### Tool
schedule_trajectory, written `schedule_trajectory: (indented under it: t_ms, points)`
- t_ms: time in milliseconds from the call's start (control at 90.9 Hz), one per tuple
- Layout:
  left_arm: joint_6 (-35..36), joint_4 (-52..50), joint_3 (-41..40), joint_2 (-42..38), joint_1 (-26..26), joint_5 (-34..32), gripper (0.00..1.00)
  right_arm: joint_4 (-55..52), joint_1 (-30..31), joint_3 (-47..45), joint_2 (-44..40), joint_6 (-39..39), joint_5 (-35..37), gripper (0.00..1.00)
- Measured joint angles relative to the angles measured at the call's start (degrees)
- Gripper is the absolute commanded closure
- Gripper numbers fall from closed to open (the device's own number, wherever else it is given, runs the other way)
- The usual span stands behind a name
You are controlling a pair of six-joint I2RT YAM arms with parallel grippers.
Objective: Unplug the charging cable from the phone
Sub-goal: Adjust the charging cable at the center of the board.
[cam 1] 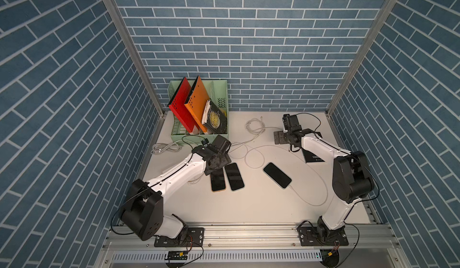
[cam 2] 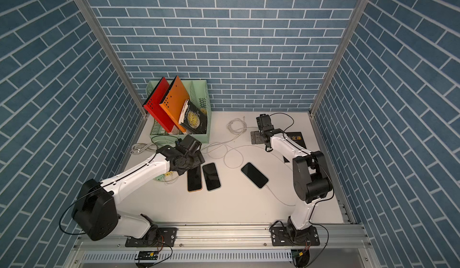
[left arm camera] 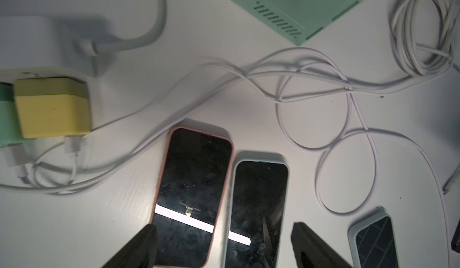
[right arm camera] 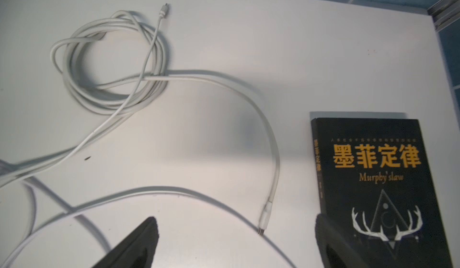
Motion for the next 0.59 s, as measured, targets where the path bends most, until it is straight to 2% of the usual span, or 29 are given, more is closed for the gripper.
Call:
schedule_trajectory:
  t_ms: [121, 341, 594]
  points:
    - [-2.32, -0.96, -6.21, -5.4, 5.22, -0.9, 0.17, 1.81, 0.09, -6.08, -2.16, 1.97, -2.71, 0.0]
    - [-5.4, -0.76, -13.49, -9.29, 8.41, -0.55, 0.23, 3.08, 0.15, -12.94, -6.16, 3.48, -6.27, 0.01]
    - [-6.1, 1.86, -17.81, -7.37, 13.53, 0.52, 0.29, 5.03, 0.15, -15.32, -9.68, 3.87, -8.0, 0.01]
